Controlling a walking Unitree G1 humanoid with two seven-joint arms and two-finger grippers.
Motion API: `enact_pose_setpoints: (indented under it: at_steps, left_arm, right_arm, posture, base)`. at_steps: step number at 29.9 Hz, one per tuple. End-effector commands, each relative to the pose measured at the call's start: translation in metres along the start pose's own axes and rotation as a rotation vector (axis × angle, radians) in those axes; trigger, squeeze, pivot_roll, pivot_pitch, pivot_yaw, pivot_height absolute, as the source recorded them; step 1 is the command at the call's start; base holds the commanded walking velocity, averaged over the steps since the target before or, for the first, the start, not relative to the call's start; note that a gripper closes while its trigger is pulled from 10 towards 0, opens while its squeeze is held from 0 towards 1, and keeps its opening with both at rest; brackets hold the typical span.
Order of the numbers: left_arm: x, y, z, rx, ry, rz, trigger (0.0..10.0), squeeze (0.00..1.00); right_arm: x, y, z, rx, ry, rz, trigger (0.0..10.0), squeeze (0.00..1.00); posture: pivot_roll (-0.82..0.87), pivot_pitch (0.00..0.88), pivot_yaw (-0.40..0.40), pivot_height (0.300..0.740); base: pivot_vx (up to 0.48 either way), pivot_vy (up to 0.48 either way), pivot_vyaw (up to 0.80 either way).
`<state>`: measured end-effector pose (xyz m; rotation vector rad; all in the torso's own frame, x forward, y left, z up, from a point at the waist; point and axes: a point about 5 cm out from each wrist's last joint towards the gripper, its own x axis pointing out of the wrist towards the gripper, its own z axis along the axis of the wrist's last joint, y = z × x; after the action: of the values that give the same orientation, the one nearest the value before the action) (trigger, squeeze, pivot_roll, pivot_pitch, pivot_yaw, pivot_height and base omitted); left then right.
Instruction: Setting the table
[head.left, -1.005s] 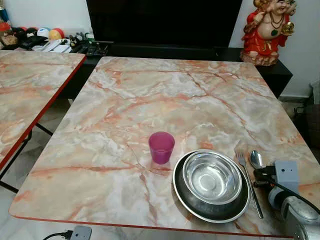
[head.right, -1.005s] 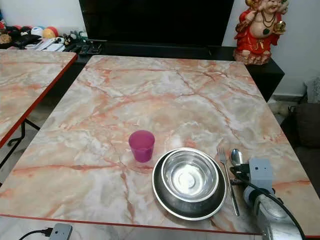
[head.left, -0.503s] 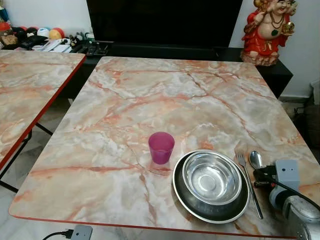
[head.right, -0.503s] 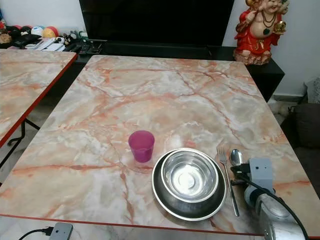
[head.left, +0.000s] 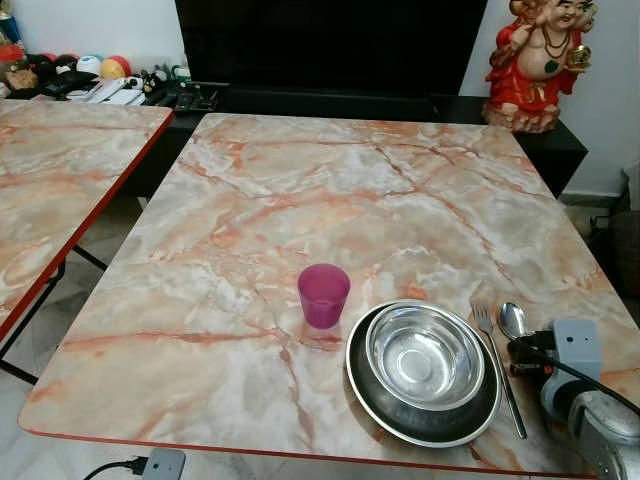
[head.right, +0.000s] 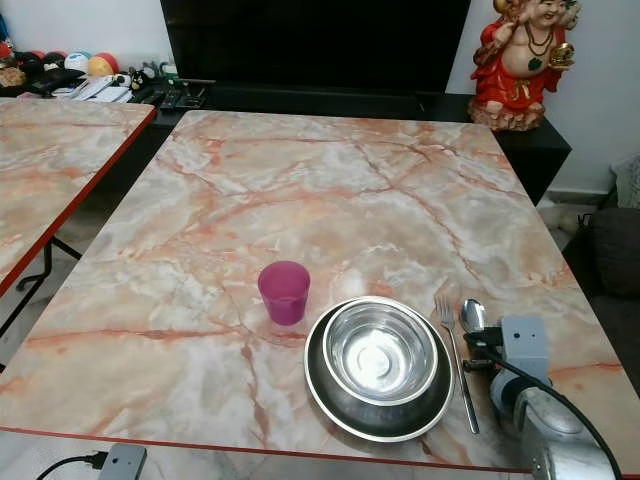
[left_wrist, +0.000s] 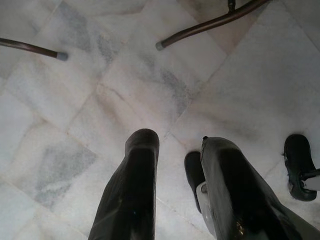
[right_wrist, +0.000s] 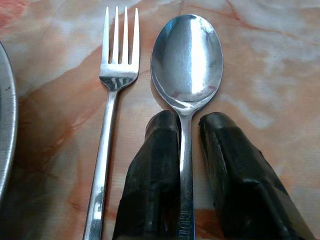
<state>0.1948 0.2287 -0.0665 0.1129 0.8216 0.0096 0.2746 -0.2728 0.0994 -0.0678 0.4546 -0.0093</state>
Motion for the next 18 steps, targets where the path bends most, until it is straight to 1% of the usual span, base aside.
enact_pose_setpoints:
  at_steps: [1,7,10,12,18]
  left_arm:
    - [-0.001,-0.003,-0.008,0.011,0.038,-0.010,10.0,0.00]
    - [-0.001,-0.003,-0.008,0.009,0.039,-0.009,10.0,0.00]
    - [-0.001,-0.003,-0.008,0.008,0.038,-0.007,10.0,0.00]
    - [-0.001,-0.003,-0.008,0.008,0.038,-0.008,10.0,0.00]
    - [0.000,-0.004,-0.006,0.008,0.036,-0.011,10.0,0.00]
  right_arm:
    - [-0.001,0.007,-0.014,0.016,0.067,0.040,10.0,0.00]
    - [-0.001,0.007,-0.013,0.007,0.066,0.042,10.0,0.00]
    - [-0.002,0.005,-0.008,0.006,0.053,0.039,10.0,0.00]
    - [-0.002,0.005,-0.005,0.024,0.040,0.041,10.0,0.00]
    - [-0.003,0.001,0.004,-0.005,0.016,0.017,10.0,0.00]
  posture:
    - [-0.12,0.108,0.011,0.740]
    - [-0.12,0.105,0.009,0.740]
    - [-0.12,0.105,0.009,0.740]
    - [-0.12,0.101,0.009,0.740]
    - [-0.13,0.096,0.008,0.740]
  base:
    - [0.000,0.000,0.00]
    - [0.000,0.000,0.00]
    - [0.000,0.000,0.00]
    - [0.000,0.000,0.00]
    - [0.000,0.000,0.00]
